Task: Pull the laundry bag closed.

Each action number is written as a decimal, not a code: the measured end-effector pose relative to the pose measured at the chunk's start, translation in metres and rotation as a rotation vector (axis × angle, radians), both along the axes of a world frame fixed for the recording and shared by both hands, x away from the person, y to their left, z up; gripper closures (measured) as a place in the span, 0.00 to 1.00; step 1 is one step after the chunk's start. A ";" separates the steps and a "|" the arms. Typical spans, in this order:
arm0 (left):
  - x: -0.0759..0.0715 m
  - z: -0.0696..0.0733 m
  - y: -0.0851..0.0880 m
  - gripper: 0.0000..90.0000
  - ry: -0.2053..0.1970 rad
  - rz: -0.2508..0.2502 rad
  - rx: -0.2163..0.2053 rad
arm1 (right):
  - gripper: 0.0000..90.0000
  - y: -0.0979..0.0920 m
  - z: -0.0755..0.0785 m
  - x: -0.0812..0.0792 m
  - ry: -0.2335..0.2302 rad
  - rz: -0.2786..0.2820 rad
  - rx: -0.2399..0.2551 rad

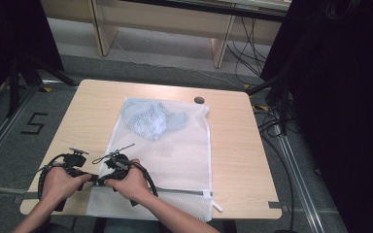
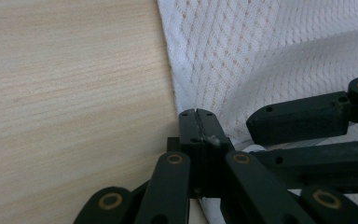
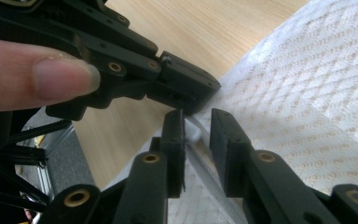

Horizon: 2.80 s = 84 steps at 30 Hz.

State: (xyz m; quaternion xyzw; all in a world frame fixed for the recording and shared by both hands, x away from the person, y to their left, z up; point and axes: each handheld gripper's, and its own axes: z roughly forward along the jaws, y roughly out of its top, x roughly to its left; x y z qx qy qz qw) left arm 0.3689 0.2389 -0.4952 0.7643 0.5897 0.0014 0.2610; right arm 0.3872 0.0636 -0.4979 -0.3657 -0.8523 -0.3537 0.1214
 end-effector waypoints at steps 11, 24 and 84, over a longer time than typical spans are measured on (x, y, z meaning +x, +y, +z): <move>0.000 -0.001 0.001 1.00 0.002 0.005 -0.010 | 0.95 0.004 0.001 -0.002 0.019 0.009 -0.012; -0.003 0.000 -0.004 1.00 -0.037 -0.036 0.035 | 0.97 -0.001 0.003 -0.005 0.010 0.016 -0.052; -0.004 -0.001 -0.005 1.00 -0.063 -0.030 0.034 | 0.97 -0.022 0.016 -0.010 -0.030 -0.026 -0.132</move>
